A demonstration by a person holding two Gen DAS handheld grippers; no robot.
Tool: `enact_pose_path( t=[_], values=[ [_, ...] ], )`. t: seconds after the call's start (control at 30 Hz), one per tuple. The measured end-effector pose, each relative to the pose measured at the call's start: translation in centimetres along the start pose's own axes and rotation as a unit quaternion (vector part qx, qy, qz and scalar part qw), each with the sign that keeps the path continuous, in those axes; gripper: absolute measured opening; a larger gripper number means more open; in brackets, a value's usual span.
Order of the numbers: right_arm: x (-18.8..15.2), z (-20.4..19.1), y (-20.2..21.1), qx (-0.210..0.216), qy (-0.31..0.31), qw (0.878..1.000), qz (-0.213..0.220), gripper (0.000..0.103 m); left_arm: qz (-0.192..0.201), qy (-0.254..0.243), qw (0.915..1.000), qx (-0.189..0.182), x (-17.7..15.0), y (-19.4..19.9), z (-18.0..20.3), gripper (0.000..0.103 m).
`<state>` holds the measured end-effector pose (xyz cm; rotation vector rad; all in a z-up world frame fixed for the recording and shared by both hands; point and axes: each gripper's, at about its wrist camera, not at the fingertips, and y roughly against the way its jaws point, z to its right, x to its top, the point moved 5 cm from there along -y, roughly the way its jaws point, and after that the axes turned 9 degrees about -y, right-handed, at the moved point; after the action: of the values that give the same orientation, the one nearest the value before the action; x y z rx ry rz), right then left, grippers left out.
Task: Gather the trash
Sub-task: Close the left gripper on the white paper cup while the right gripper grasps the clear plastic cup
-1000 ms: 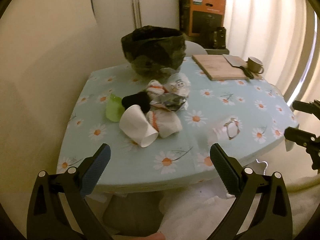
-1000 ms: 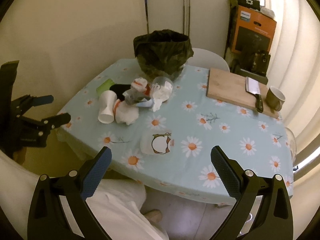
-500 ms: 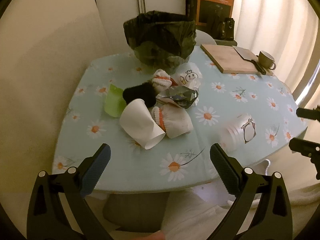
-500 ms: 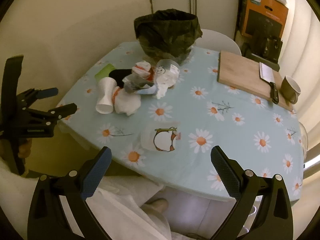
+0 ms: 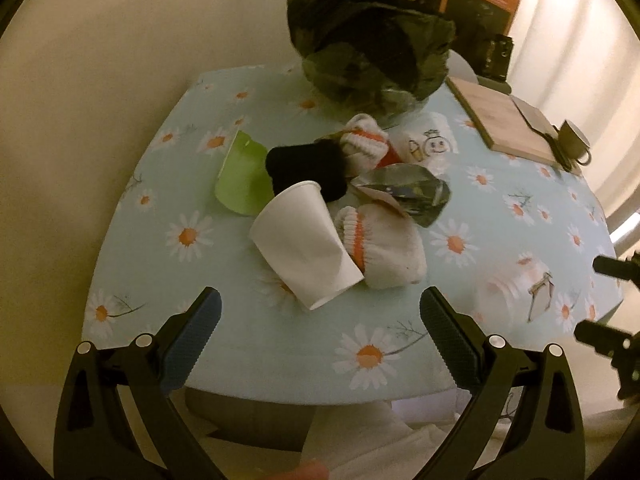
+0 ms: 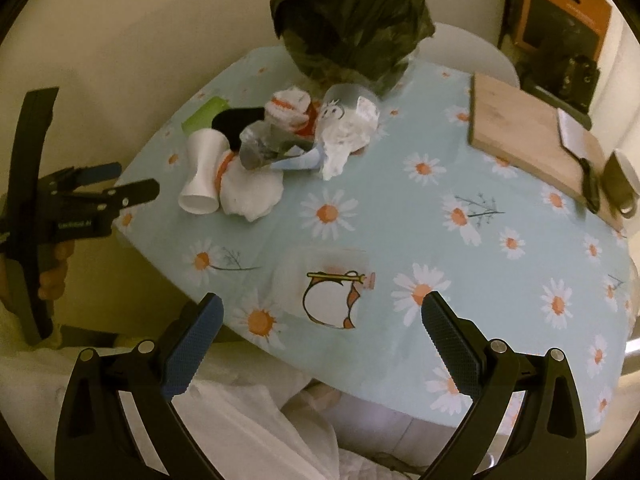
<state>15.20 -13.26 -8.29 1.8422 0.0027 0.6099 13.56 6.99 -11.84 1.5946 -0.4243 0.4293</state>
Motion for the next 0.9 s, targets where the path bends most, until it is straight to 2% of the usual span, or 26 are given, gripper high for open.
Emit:
enact_pose_path(
  t=[0.43,0.9],
  values=[
    [0.1,1.0,-5.5,0.011,-0.009,0.997,-0.075,0.094,-0.060,0.033,0.9976,-0.005,1.0,-4.8,-1.9,0.097],
    [0.2,1.8,-8.3,0.023,-0.032,0.992,-0.122,0.094,-0.110,0.042,0.9930,-0.011,1.3,-9.5,-2.3,0.097]
  ],
)
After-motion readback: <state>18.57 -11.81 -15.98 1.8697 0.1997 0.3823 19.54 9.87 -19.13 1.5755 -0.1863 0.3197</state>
